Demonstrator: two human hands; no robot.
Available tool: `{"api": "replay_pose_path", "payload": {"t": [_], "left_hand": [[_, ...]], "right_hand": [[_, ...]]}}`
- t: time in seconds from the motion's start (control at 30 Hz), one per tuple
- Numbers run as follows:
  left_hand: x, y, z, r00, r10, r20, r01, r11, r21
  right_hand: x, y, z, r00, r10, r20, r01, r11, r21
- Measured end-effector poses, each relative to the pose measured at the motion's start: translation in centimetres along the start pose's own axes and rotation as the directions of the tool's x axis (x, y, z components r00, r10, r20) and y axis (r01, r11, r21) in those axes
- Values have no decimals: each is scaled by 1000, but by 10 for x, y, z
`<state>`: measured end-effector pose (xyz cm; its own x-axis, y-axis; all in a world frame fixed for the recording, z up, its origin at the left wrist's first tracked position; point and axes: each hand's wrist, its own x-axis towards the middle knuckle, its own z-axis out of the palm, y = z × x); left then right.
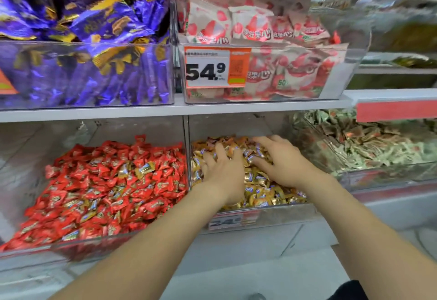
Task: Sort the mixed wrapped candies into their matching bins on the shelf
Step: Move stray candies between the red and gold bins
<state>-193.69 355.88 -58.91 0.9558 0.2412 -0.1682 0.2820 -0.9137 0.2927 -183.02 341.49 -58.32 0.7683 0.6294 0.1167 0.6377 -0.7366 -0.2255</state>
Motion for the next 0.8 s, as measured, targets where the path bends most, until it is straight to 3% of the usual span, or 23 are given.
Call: {"api": "replay_pose_path", "payload": {"t": [0.1,0.2,0.27,0.37,0.5,0.67,0.8], "left_hand": [[-14,-17,-15,959,174,-224,-170,985,36],[-46,-52,-39,834,393,-387,-432,902,-16],[-68,-83,-55,807,402,-433,-472,879,-64],[-91,-130,-74,830,319,-458,-391,918,-69],[-85,-205,-79,919,145,-366,-181,981,-66],[-60,-295,-74,958,-45,-283,59,997,41],[-37,-327,-74,946,-118,-301,130,991,17]], "right_hand": [[-8,-34,-16,988,-83,-132,100,987,128],[-21,-80,-26,984,-67,-167,125,922,368],[-30,-112,-27,982,-96,-161,159,882,443],[-33,-158,-18,958,-246,-149,285,875,390],[-8,-204,14,910,-412,-51,416,903,105],[25,-232,42,923,-353,154,375,914,-152],[56,-247,61,909,-374,184,393,916,-79]]}}
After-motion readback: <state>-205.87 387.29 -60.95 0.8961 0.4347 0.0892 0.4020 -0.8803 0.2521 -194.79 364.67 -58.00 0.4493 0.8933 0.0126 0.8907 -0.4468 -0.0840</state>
